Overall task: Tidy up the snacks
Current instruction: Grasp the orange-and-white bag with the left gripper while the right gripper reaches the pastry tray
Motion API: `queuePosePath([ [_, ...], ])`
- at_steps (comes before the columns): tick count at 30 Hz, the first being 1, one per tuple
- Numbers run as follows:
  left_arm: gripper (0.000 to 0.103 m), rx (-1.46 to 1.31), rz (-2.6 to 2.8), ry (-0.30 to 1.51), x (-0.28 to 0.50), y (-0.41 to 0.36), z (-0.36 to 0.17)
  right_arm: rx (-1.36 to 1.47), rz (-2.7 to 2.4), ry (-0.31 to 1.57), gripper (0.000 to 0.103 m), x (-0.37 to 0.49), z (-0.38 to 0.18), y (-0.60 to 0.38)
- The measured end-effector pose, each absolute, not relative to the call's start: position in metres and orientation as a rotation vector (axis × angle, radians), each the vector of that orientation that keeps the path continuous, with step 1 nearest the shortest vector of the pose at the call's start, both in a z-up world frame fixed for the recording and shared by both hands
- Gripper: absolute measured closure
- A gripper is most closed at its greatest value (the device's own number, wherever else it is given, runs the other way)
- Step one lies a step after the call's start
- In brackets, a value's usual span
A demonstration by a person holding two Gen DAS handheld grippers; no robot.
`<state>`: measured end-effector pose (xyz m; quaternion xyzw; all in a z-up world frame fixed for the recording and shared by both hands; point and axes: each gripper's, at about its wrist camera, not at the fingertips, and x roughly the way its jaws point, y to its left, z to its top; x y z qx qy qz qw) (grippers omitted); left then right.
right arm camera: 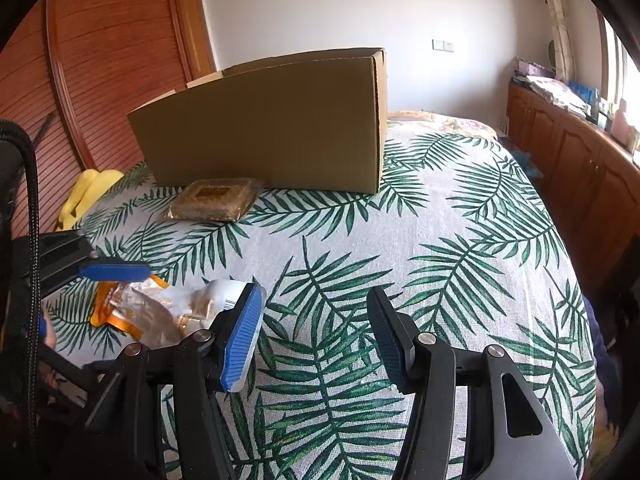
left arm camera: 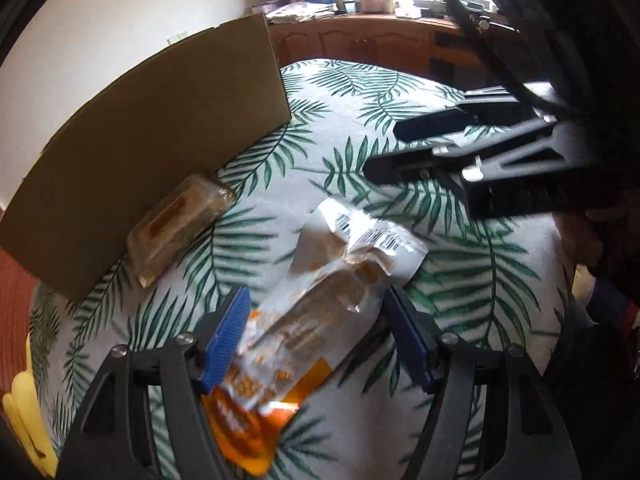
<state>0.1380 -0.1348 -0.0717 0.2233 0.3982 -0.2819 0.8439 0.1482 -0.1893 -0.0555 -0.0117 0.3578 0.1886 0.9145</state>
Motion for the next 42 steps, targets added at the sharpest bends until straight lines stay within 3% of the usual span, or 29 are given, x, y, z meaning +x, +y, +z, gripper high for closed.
queuePosePath([
  [15, 0.026, 0.362, -0.672, 0.942, 0.169, -0.146, -0.076, 0.003, 0.391, 0.743, 0.047, 0.148, -0.056, -0.192],
  [17, 0.029, 0.359, -0.673, 0.944, 0.169, -0.145, -0.076, 0.006, 0.392, 0.745, 0.047, 0.149, -0.056, -0.192],
  [21, 0.059, 0.370, -0.664, 0.914, 0.164, -0.139, -0.072, 0.010, 0.396, 0.753, 0.047, 0.149, -0.057, -0.192],
  [22, 0.061, 0.373, -0.656, 0.911, 0.161, -0.136, -0.071, 0.009, 0.397, 0.757, 0.047, 0.150, -0.057, -0.192],
  [30, 0.068, 0.283, -0.578, 0.870, 0.155, -0.095, -0.058, -0.010, 0.396, 0.766, 0.047, 0.151, -0.058, -0.189],
  [38, 0.068, 0.166, -0.509, 0.816, 0.154, -0.047, -0.040, -0.044, 0.412, 0.770, 0.047, 0.159, -0.049, -0.174],
  [42, 0.068, 0.119, -0.466, 0.783, 0.157, -0.026, -0.033, -0.019, 0.455, 0.773, 0.032, 0.180, -0.041, -0.151],
])
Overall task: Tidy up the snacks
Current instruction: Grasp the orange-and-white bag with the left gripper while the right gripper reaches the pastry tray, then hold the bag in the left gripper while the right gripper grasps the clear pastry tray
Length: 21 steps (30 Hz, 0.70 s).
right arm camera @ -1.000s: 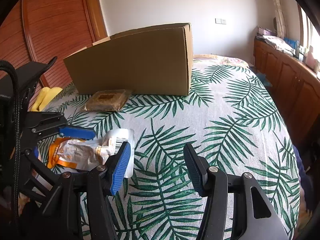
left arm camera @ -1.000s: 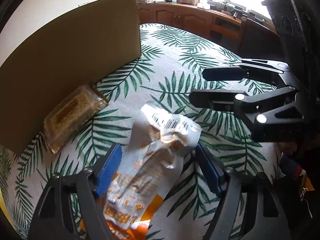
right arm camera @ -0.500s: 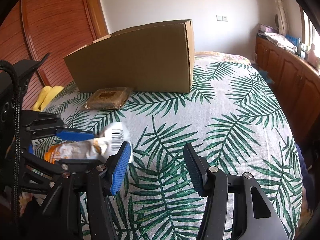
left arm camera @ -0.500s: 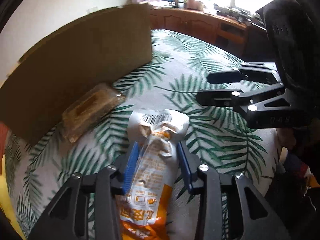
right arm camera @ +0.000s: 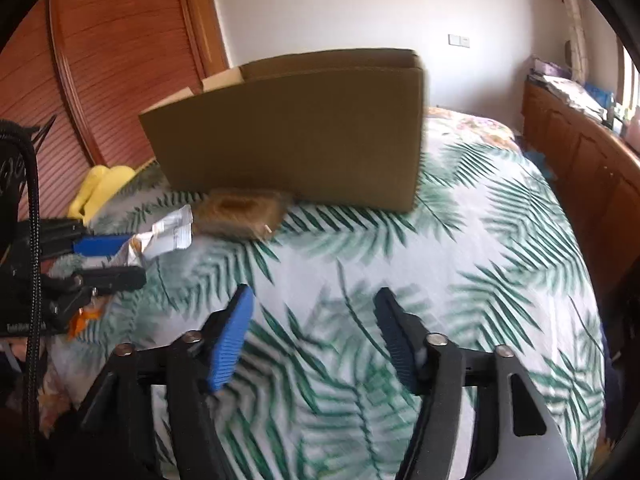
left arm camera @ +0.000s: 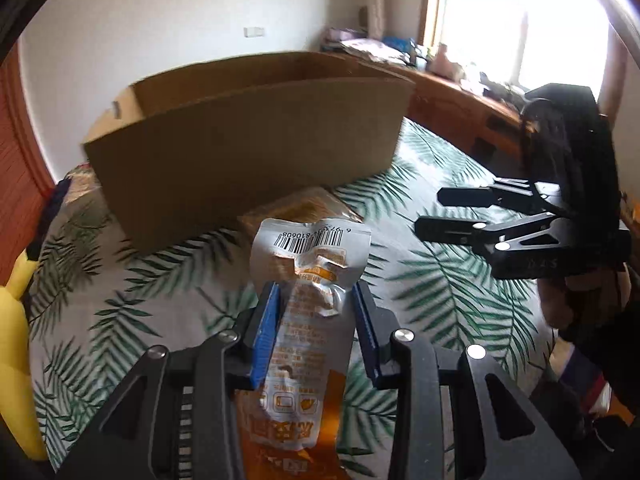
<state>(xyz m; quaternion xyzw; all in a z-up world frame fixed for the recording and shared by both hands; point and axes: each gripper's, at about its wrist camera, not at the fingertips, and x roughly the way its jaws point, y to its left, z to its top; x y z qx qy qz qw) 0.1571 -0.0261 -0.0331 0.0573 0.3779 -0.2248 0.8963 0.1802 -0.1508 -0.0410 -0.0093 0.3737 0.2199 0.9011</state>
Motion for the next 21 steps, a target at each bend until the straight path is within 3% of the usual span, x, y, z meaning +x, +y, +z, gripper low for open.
queuePosePath([
  [3, 0.068, 0.102, -0.435, 0.767, 0.159, -0.010, -0.030, -0.014, 0.475, 0.782, 0.024, 0.200, -0.039, -0.131],
  [21, 0.068, 0.008, -0.356, 0.711, 0.175, 0.071, -0.029, -0.096, 0.412, 0.881, 0.010, 0.262, -0.063, -0.052],
])
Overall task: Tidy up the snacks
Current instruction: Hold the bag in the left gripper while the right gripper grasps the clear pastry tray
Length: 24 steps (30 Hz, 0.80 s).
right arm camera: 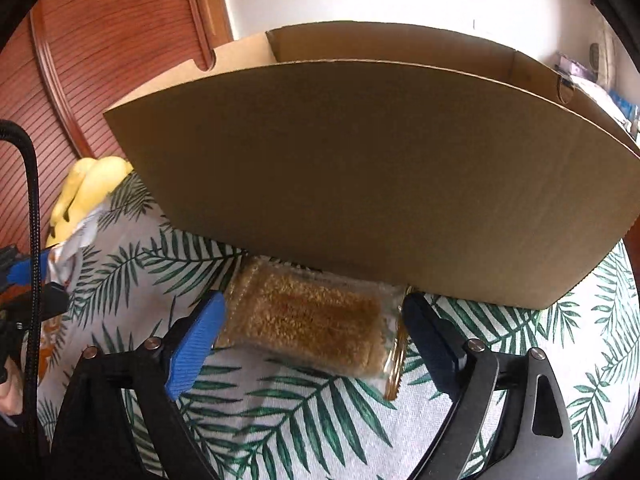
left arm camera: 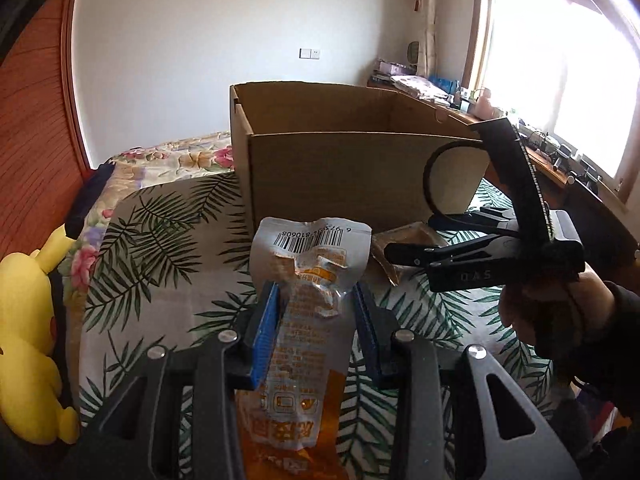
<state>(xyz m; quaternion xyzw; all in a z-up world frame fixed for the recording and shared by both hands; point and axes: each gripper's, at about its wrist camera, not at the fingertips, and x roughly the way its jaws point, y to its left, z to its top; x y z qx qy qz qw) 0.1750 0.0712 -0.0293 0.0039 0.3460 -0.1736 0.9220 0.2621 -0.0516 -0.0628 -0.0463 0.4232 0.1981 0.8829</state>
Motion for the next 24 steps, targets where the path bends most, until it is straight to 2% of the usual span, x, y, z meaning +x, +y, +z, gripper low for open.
queuePosePath([
  [7, 0.068, -0.015, -0.363, 0.704, 0.173, 0.080, -0.031, -0.183, 0.365, 0.883, 0.000, 0.266, -0.070, -0.037],
  [18, 0.068, -0.020, -0.361, 0.687, 0.169, 0.081, -0.025, -0.264, 0.311, 0.898, 0.000, 0.268, -0.078, -0.034],
  [24, 0.067, -0.013, -0.366, 0.677, 0.169, 0.076, -0.021, -0.266, 0.355, 0.902, 0.012, 0.256, -0.076, -0.046],
])
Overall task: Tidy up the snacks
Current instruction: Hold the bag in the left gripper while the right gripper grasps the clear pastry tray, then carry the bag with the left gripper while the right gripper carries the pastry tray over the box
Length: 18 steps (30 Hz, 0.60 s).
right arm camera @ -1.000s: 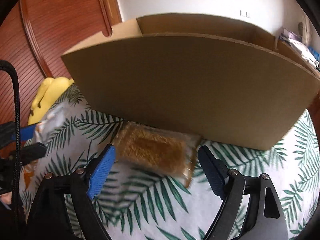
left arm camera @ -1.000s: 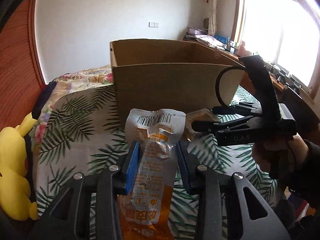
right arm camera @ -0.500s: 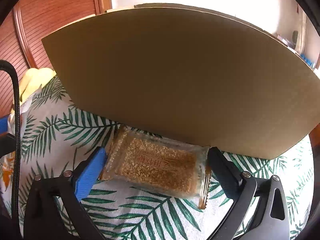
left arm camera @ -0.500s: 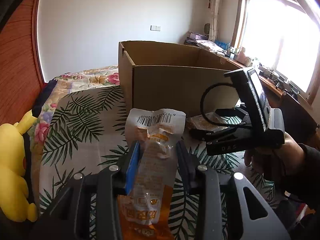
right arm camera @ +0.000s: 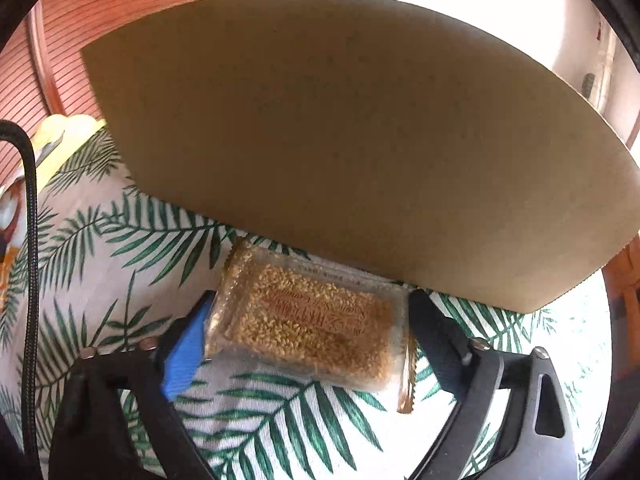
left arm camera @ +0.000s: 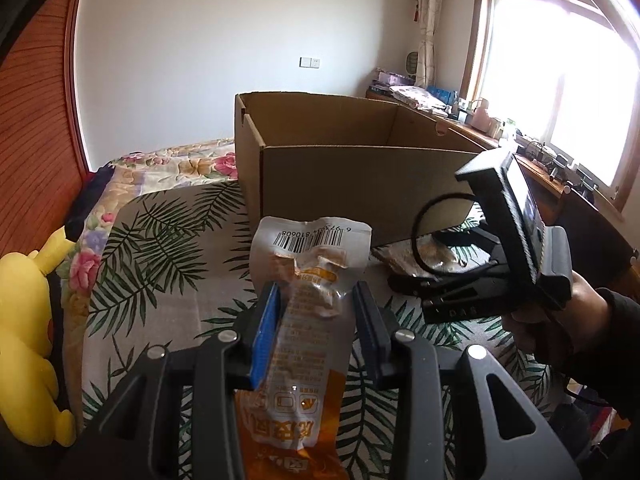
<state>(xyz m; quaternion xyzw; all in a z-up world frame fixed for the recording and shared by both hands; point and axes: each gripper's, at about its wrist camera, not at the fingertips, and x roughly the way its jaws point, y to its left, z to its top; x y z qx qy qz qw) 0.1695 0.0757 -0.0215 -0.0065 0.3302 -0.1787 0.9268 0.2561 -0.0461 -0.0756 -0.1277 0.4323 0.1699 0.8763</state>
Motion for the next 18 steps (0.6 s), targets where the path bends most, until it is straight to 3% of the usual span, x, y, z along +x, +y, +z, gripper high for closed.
queuePosePath([
  [18, 0.067, 0.015, -0.392, 0.595, 0.179, 0.045, 0.020, -0.232, 0.427, 0.782, 0.015, 0.207, -0.037, -0.099],
])
